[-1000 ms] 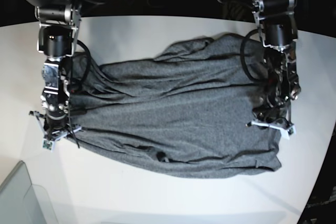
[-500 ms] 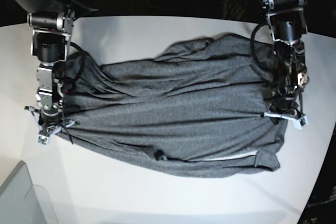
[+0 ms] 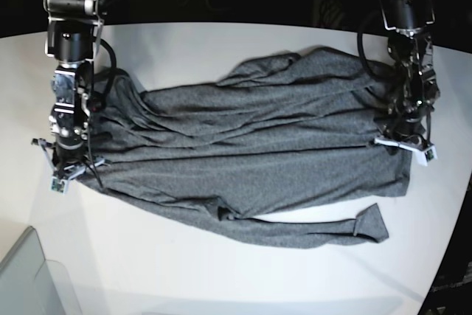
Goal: Layout the t-shirt on the table in an organized manner, then fold the t-shirt properly
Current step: 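Hold the shirt with both grippers and drag it to straighten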
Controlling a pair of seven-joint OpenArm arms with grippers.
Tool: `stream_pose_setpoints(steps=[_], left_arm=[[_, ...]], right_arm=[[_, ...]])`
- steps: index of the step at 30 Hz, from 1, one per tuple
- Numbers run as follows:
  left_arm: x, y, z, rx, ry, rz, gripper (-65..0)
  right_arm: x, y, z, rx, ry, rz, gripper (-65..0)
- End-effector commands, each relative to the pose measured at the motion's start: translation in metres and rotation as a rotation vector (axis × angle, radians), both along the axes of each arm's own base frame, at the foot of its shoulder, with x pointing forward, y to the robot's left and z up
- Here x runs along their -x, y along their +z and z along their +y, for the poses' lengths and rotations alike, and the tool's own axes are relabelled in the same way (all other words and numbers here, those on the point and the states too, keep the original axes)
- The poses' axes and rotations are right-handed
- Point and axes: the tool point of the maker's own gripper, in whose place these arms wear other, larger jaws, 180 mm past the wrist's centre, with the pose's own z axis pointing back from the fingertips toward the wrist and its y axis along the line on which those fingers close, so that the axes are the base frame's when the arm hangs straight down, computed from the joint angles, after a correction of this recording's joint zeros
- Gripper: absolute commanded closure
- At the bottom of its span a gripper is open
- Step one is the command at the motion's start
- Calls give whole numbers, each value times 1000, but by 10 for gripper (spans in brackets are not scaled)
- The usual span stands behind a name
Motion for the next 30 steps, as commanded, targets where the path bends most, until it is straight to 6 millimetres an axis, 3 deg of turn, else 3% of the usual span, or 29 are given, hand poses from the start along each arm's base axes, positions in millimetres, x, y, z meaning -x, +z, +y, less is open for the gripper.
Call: stream_pose_setpoints(steps=[1,4,7,15,18,22,24,30], left_arm=[[-19,33,4,-32,-10,-98,-128],[-28,55,1,-48,-24,-156,-128],[-45,74,2,-52,-23,-206,-129],[-88,62,34,2,58,-139,-129],[-106,75,45,6,82,-164,-129],[-115,84,51,-13,99,-201,-129],[-116,78,51,-6,108,-190,-129],[-100,33,50,28,137,-94,-129]], right_arm=[[-19,36,-3,35,6,-108,0],[-17,46,2,46,22,-136,0],[-13,40,7,37,24,-127,0],[4,20,9,32,25,-80,0],[7,16,9,32,25,-71,0],[10,14,8,33,23,-65,0],[14,10,7,32,21,-54,0],[18,7,6,34,22,-45,0]])
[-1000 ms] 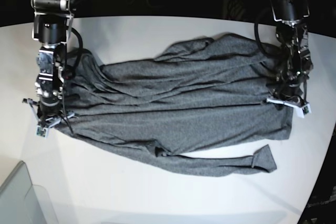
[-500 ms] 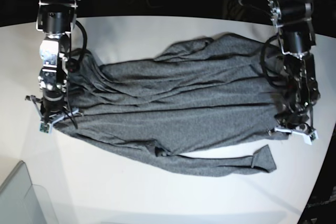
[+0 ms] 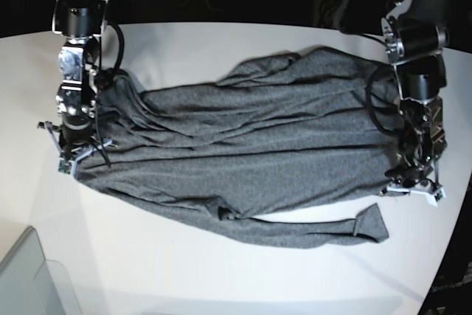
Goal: Layout the t-shirt on the table in an organized manner, then fold the t-shirt properly
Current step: 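Hold the shirt with both grippers and drag it to straighten, then regrasp the shirt edge with the right gripper near the hem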
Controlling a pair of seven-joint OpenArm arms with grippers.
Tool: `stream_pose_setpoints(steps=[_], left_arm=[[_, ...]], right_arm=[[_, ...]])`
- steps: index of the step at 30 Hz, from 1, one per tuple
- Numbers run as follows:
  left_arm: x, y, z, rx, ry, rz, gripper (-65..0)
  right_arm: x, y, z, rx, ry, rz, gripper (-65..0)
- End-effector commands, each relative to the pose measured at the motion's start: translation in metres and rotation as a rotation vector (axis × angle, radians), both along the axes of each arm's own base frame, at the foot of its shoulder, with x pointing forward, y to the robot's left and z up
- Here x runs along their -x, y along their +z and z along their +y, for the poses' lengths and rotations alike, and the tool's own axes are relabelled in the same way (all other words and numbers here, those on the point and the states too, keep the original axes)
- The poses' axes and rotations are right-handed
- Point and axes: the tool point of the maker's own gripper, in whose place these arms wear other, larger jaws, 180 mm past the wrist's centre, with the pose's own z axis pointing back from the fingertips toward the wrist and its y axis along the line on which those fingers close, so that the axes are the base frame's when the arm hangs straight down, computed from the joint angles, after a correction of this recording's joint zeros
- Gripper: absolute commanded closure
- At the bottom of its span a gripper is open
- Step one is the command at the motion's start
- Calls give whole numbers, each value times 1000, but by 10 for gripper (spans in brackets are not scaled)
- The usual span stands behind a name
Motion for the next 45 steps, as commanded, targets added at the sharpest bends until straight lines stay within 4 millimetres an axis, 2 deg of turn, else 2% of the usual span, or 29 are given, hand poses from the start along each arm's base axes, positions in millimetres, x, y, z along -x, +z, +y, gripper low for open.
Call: stream_pose_setpoints(steps=[1,5,8,9,14,18,24,26,28,29,36,37,41,45], left_arm=[[-13,20,10,-28,17,-63,-129],[5,-9,16,-34,53,-22,-129],[21,-25,29,-56,88,2,-129],[29,-28,39,-74,99,13,-129],[38,-24,59,-108,117,15,-129],[36,-18,63,-109,126,-4,-129],[20,12,58,-150,91,-97,-129],[13,15,47,-144,76,-114,-129],[10,16,43,-138,73,-120,-129],[10,15,42,-137,73,-120,-129],[11,13,40,-134,71,-117,-129],[11,13,40,-134,71,-117,-129],[12,13,40,-134,71,-116,-129],[13,10,39,-131,71,-110,-129]], right_arm=[[-14,23,-8,32,-3,-68,0],[-14,23,-9,35,-3,-68,0],[-14,24,-10,37,-4,-68,0],[-14,24,-10,37,-4,-68,0],[-14,23,-9,35,-4,-66,0],[-14,22,-8,34,-1,-65,0],[-16,25,-6,36,3,-72,0],[-17,27,-6,35,4,-78,0],[-23,36,-4,36,8,-102,0],[-31,47,0,38,18,-133,0],[-84,91,77,41,208,-220,0],[-89,91,87,38,230,-206,0],[-107,83,149,-37,371,-115,0],[-111,72,210,-132,536,-21,0]])
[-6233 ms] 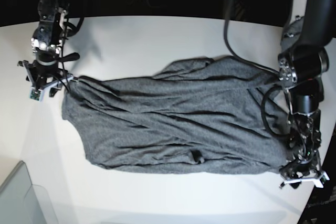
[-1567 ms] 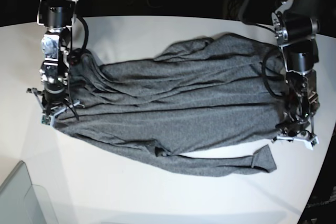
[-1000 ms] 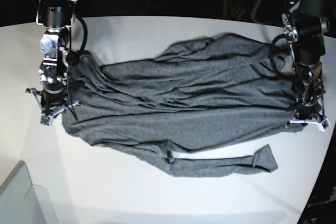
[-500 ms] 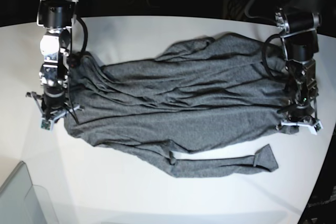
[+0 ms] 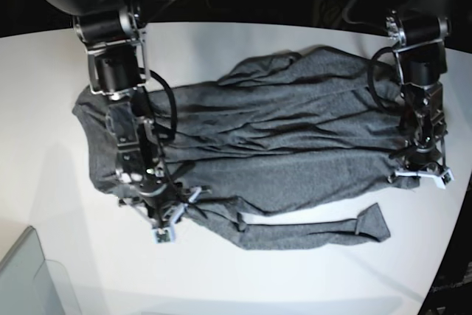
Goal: Layout the t-shirt on the table in an organized manner, then fold the t-shirt properly
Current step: 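Regrasp the shirt edge with the right gripper near the hem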
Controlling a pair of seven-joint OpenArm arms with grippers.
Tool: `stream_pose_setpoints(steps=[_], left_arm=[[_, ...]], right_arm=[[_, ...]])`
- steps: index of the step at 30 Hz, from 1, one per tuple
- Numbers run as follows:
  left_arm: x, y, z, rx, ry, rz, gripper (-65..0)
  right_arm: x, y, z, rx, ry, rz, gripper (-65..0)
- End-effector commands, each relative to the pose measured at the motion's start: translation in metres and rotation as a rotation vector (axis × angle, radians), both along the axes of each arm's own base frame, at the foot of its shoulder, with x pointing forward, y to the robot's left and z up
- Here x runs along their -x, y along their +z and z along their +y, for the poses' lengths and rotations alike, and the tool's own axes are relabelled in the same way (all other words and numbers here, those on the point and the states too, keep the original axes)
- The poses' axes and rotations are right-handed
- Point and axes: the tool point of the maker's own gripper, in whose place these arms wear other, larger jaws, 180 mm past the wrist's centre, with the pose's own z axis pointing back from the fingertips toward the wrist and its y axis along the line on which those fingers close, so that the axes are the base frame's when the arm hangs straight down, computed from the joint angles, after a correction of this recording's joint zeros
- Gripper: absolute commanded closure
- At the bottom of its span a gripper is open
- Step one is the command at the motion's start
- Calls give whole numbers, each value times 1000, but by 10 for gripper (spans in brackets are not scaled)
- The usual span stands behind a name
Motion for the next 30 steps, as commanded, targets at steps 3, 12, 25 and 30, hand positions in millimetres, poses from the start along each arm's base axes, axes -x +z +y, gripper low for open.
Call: stream_pose_setpoints(steps=[3,12,25,30], left_arm=[[-9,17,10,-23,6,-36,-129],[-4,7,2,-11,1,-21,-129],[-22,6,-35,47,-27,-55,-129],[-54,29,-59,83,-48,-120,-129]], right_arm=[[-11,17,17,-22,39,-43,0],[-20,-32,3,-15,14,58,0],[-22,-35,-90,123,-263,11,0],[-10,-49,-97,105,-297,41,0]])
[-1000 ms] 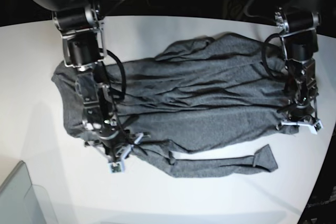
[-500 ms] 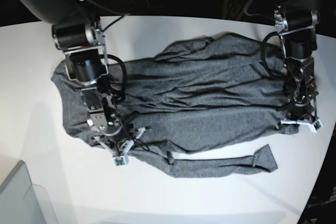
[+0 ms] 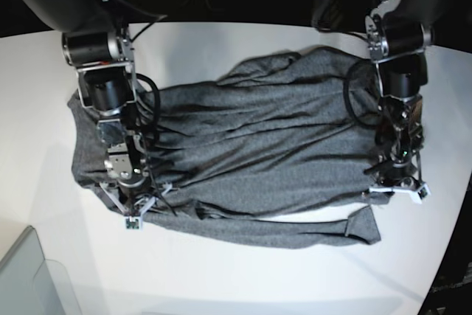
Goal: Layout the t-shirt on the table in an organized manner, then fold the t-shirt properly
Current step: 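Regrasp the shirt edge with the right gripper near the hem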
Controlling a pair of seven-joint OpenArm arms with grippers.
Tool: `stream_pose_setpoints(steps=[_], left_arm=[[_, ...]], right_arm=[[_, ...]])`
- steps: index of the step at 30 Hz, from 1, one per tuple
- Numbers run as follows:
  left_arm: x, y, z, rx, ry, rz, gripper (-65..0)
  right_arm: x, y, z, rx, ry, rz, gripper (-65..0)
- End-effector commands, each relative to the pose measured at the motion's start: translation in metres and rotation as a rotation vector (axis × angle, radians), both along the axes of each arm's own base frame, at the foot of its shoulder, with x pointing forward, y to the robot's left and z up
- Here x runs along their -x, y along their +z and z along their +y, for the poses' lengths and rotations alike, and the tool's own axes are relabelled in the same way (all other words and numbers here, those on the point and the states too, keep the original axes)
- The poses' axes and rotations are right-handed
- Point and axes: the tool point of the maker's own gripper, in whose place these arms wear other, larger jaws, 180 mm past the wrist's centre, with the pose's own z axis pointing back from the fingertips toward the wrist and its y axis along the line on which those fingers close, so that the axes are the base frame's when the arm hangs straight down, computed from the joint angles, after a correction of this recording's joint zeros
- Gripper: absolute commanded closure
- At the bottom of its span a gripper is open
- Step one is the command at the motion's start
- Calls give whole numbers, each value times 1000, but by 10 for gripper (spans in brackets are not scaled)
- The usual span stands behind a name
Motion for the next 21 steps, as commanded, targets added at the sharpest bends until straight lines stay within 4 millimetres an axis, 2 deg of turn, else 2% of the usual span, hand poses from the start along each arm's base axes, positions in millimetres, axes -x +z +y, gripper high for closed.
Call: stream_pose_setpoints(steps=[1,6,9,12,14,16,19,21], left_arm=[[-24,32,4,-21,1,-84,-129],[-59,74,-7,-12,-10,-172,-129],[-70,93,-6,-60,-29,-192,-130],[-76,103,-6,-78,-35,-208,-130],[-76,103,-9,-72,-38,-207,-130],[-76,98,-16,-61,-47,-200,-130],[-57,70,-18,-59,-50,-148,-130],[-48,65,-17,-71,-52,-148,-130]], right_arm=[[-5,7,-7,9,-21,0,0],[1,0,-7,12,-19,14,0],[1,1,-10,14,-21,12,0],[-3,5,-9,14,-21,3,0],[-8,16,-8,13,-18,-28,0],[-14,36,-5,9,-12,-87,0],[-10,59,1,3,3,-165,0],[-4,73,6,-2,11,-207,0]])
